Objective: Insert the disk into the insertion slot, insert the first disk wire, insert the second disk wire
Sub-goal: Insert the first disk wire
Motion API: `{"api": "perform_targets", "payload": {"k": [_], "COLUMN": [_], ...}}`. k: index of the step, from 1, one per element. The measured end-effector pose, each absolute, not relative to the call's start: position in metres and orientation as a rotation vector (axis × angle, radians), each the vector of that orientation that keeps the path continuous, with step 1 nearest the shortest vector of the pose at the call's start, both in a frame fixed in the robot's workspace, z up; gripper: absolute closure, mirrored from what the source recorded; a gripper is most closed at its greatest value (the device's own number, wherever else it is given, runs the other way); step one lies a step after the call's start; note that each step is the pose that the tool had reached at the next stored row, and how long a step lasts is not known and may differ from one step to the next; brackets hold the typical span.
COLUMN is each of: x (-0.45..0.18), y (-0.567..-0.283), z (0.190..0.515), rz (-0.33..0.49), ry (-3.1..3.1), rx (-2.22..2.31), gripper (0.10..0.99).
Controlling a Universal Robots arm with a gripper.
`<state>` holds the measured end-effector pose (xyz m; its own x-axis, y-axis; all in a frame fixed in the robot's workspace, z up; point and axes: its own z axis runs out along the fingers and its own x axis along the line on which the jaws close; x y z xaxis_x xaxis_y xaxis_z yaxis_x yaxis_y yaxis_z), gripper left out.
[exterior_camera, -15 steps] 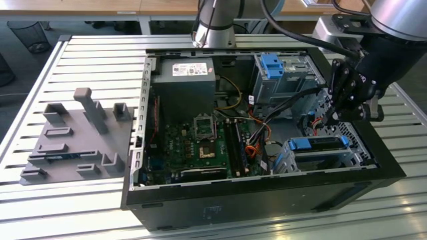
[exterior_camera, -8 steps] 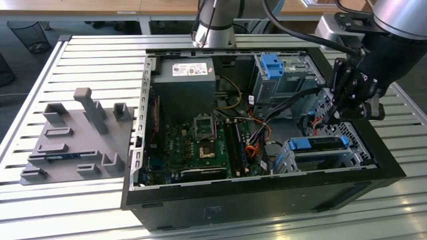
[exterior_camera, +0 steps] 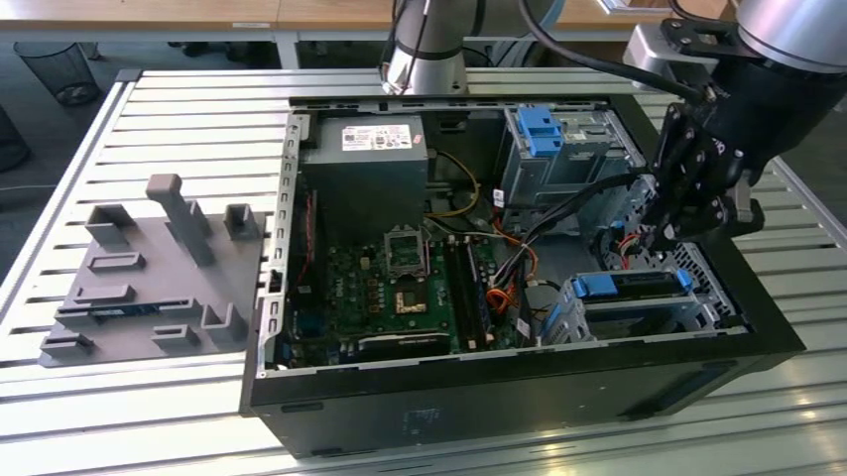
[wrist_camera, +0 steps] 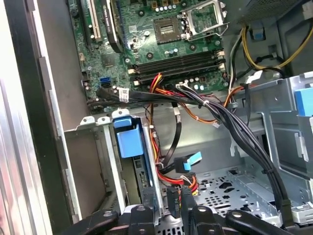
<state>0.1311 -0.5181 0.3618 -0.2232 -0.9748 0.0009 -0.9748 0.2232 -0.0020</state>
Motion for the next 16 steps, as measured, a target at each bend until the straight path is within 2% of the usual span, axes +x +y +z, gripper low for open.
{"api": "perform_targets", "payload": {"k": [1, 16], "x": [0.132, 0.133], "y": [-0.518, -0.514], "z": [0.362, 0.352], "rz": [-0.003, -0.014], "ry": [2.461, 2.492], "rx": [-1.952, -1.920], "gripper": [0.733, 0.733]}}
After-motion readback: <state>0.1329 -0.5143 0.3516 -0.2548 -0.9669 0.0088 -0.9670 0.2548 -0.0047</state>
